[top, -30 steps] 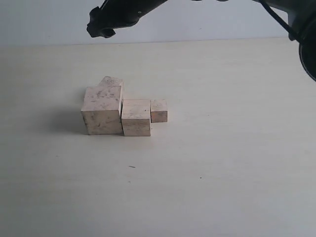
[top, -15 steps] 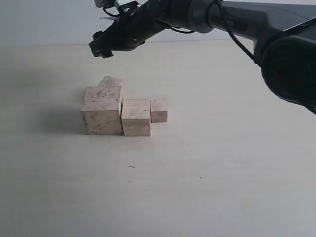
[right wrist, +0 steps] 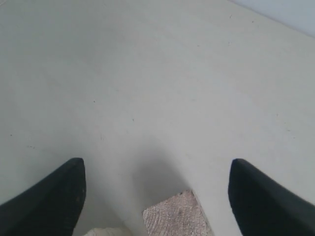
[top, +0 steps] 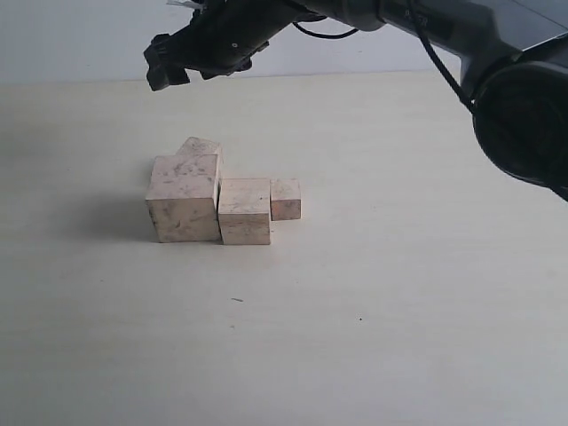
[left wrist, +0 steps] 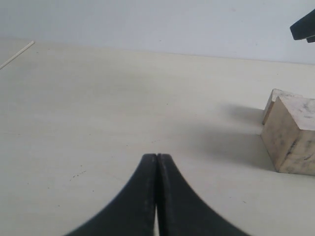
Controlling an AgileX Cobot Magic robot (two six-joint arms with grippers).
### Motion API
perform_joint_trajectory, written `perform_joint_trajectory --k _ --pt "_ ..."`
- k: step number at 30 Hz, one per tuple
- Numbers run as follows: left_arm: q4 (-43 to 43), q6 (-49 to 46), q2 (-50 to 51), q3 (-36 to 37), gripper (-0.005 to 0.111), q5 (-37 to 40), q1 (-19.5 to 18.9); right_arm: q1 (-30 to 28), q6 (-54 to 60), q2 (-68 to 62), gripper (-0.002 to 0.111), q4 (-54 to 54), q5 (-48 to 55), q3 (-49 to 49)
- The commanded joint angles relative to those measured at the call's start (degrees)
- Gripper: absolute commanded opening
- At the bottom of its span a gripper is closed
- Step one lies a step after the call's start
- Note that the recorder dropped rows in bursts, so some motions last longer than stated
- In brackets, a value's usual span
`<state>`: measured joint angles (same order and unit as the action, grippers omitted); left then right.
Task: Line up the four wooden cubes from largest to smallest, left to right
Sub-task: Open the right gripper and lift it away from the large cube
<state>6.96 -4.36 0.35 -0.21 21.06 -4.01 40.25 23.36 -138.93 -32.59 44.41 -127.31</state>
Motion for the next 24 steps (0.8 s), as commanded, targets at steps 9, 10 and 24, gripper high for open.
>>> perform_joint_trajectory --k 9,10,24 --pt "-0.1 0.1 -0.4 0.2 0.0 -0.6 0.1 -0.1 -28.5 3.3 0.071 9.6 -0.6 -0.5" --pt "-0.1 0.1 -0.4 0.2 0.0 -0.6 0.1 0.0 -30.1 3.1 0.071 11.4 0.0 -0.5" --pt "-0.1 0.1 -0.4 0.2 0.0 -0.6 0.1 7.7 -49.3 3.1 0.068 26.5 1.7 -0.6"
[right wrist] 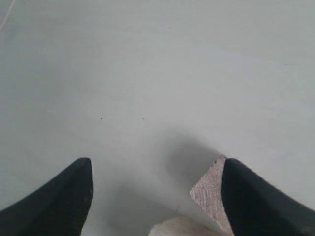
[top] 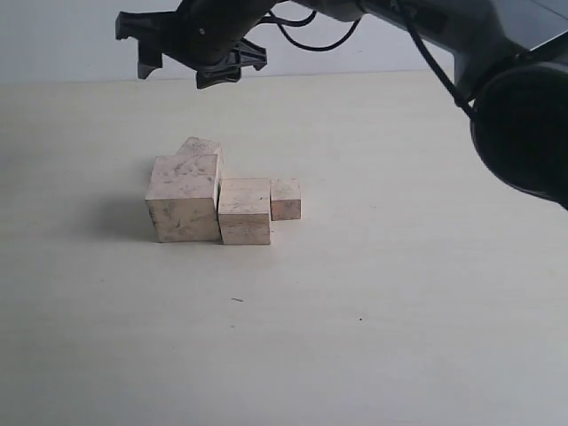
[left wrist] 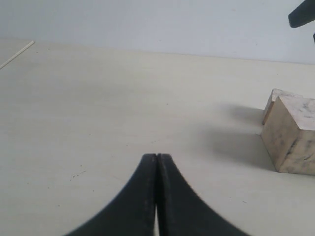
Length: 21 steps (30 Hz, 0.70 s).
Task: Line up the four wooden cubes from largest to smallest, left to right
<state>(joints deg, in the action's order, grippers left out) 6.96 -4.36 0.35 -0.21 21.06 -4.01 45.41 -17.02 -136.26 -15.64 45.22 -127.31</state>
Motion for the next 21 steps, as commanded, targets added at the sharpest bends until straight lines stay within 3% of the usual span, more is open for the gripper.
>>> perform_joint_trajectory --k 1,5,21 --pt "-0.1 0.1 -0.4 0.2 0.0 -0.6 0.1 2.9 -12.1 0.5 0.068 12.1 1.6 -0.6" --pt "-0.1 0.1 -0.4 0.2 0.0 -0.6 0.1 3.3 -20.2 0.4 0.068 14.7 2.2 -0.6" --pt "-0.1 0.1 -0.4 0.2 0.0 -0.6 0.1 2.8 -27.2 -6.5 0.068 20.4 -2.8 -0.6"
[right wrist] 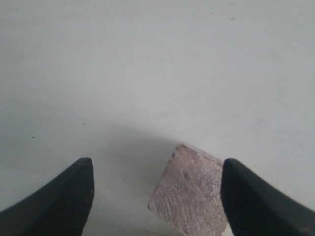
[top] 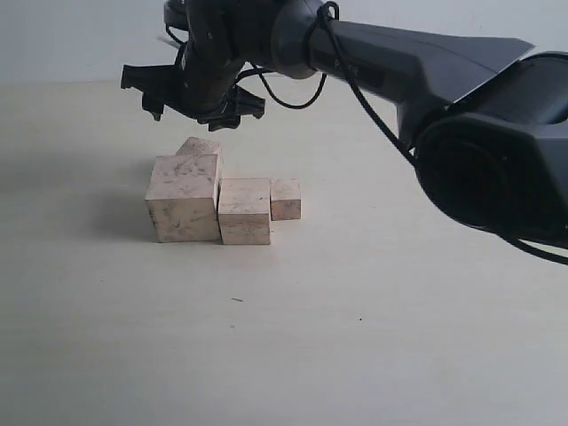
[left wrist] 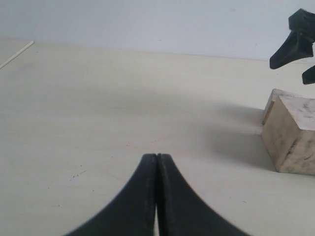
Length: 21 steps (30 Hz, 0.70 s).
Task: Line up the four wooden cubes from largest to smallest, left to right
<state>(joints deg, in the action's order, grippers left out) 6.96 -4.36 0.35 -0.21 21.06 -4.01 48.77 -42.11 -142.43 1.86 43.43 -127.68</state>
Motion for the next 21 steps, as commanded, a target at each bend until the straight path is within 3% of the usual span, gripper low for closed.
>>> perform_joint_trajectory --k 1,8,21 --pt "-0.1 0.1 -0.4 0.2 0.0 -0.6 0.1 -0.6 -3.0 -0.3 0.068 4.3 -0.2 -0.3" --pt "-0.1 0.1 -0.4 0.2 0.0 -0.6 0.1 -1.2 -4.5 -0.3 0.068 5.6 1.9 -0.3" --pt "-0.1 0.1 -0.4 0.2 0.0 -0.6 0.1 -1.2 -4.4 -2.4 0.068 -4.9 1.0 -0.3"
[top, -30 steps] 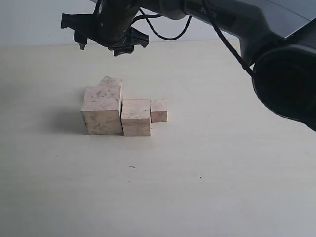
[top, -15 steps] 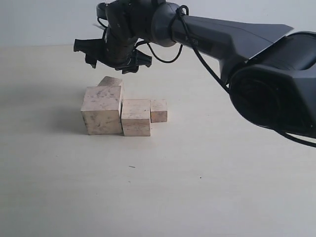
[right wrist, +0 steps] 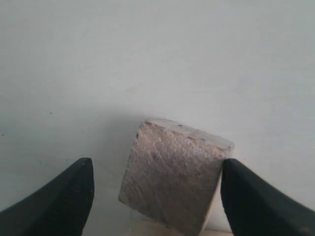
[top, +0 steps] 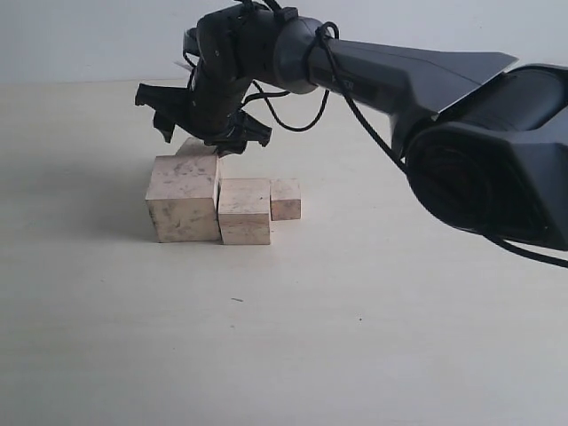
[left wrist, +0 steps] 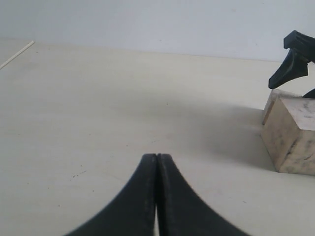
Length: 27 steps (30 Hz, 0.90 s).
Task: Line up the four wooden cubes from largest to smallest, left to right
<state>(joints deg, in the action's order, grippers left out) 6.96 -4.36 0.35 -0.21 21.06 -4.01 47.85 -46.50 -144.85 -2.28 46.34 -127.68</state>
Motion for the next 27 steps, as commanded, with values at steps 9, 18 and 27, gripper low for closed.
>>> perform_joint_trajectory --k 9,18,27 --pt "-0.1 0.1 -0.4 0.2 0.0 -0.6 0.1 -1.0 0.2 0.1 0.068 -0.7 -7.1 -0.3" --pt "-0.1 0.1 -0.4 0.2 0.0 -0.6 0.1 -1.3 9.4 0.0 0.068 -0.8 -7.2 -0.3" --pt "-0.1 0.1 -0.4 0.2 0.0 -0.6 0.1 -1.2 13.1 -0.3 0.068 -0.6 -7.1 -0.3"
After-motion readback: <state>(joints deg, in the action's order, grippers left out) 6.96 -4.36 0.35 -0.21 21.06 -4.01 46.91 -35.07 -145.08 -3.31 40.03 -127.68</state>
